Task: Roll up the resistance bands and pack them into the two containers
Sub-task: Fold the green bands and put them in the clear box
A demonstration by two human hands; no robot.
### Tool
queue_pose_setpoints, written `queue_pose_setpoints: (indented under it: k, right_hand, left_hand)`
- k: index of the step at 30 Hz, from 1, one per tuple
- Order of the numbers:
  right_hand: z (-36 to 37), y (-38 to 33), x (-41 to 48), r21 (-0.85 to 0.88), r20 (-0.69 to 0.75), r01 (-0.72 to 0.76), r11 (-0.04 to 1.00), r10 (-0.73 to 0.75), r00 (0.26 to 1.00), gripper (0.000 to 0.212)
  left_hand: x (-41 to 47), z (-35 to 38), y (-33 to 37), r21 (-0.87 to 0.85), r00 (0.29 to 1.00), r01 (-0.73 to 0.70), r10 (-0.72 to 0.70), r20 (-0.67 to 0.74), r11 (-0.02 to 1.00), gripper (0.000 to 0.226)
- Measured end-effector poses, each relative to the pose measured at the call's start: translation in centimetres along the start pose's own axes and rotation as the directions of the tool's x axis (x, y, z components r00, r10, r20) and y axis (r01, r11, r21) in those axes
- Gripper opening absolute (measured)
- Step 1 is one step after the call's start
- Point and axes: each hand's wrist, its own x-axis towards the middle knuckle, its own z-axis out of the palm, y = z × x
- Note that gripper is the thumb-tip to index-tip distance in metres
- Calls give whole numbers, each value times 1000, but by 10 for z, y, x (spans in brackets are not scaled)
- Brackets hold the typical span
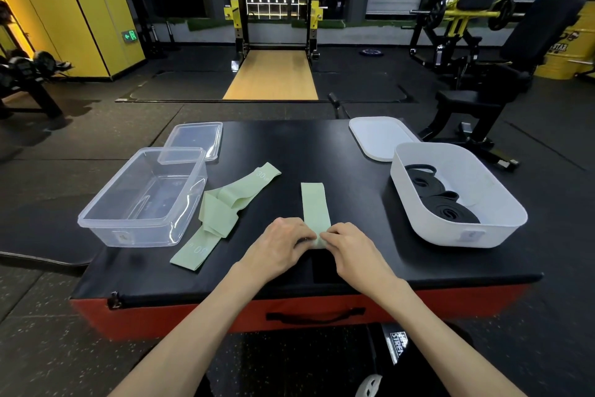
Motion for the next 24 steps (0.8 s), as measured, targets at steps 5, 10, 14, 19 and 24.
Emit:
queue_pose_setpoints:
  k: [5, 10, 14, 19, 24]
  right_hand:
    - [-2, -1, -5, 14, -68, 44, 999, -43, 997, 29]
    - [-4, -4, -5, -3, -84, 79, 997, -79, 993, 27]
    - [-1, 0, -1, -3, -80, 67, 998, -67, 995, 22]
    - [5, 8, 7, -1, -33, 21, 1000, -21, 999, 20]
    - [7, 12, 9, 9, 8, -7, 1000, 7, 1000, 16]
  left_hand:
    - [4, 0, -2, 1, 999, 17, -17, 36, 1000, 18]
    - [4, 1, -1, -15, 999, 44, -44, 18, 999, 10]
    - [0, 5, 2, 18, 999, 38, -38, -10, 999, 14]
    - [-9, 9, 3, 120, 998, -19, 27, -63, 993, 23]
    - [-4, 11, 4, 103, 995, -9, 20, -102, 995, 17]
